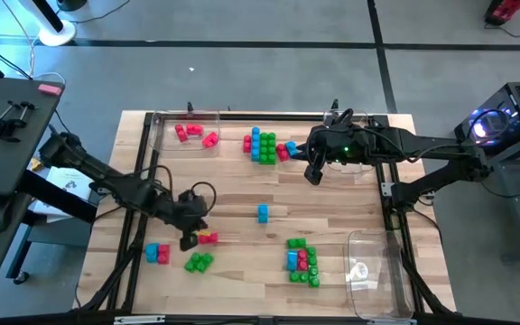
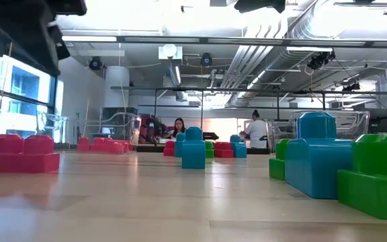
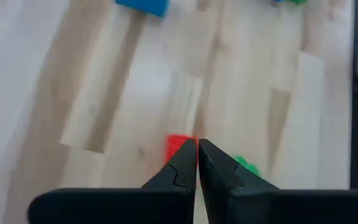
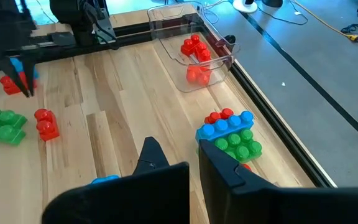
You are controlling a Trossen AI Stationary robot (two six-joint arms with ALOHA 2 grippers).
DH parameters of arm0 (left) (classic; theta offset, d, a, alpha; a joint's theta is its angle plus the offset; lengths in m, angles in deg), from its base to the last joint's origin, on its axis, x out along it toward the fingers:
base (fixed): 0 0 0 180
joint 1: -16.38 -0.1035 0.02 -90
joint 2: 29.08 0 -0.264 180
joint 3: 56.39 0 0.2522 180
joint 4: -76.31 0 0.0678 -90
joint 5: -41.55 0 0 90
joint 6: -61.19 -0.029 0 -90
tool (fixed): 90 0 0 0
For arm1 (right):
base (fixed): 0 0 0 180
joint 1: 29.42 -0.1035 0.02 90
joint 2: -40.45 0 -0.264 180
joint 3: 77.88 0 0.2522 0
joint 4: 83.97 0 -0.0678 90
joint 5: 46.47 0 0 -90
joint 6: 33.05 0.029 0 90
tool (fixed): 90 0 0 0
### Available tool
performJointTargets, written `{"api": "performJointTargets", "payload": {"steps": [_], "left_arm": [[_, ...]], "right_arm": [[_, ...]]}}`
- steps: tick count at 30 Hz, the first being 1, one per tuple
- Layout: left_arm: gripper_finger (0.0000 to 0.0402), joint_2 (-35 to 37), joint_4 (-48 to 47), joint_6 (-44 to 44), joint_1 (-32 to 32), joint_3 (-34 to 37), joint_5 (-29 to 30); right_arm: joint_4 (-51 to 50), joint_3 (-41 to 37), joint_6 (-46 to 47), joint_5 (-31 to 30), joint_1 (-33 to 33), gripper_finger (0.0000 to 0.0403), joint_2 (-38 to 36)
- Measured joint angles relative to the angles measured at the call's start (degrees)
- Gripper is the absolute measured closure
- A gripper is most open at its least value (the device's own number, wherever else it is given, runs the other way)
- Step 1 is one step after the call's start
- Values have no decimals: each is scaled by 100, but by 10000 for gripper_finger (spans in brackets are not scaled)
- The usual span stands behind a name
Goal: Sort blocks
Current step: Put the red game piece into the top left transparent bin
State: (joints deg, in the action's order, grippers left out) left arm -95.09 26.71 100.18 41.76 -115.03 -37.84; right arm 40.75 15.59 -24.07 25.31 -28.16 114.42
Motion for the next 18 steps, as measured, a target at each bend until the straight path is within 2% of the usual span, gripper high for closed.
{"api": "performJointTargets", "payload": {"steps": [1,5,7,11,14,18], "left_arm": [[385,-55,35,-24,-94,0,-99],[341,-326,300,-248,-416,-6,-1163],[312,-428,245,-262,-421,-106,-1399],[249,-514,63,-297,-208,-168,-1336],[203,-644,-206,-416,14,-168,-1006],[155,-953,-101,-439,149,-168,-601]], "right_arm": [[-4,0,0,0,0,403,0],[-4,1,0,0,0,403,0],[-5,1,2,0,0,403,0],[-7,1,8,0,0,403,22],[-6,3,4,30,0,403,71],[-11,3,4,87,0,403,167]]}}
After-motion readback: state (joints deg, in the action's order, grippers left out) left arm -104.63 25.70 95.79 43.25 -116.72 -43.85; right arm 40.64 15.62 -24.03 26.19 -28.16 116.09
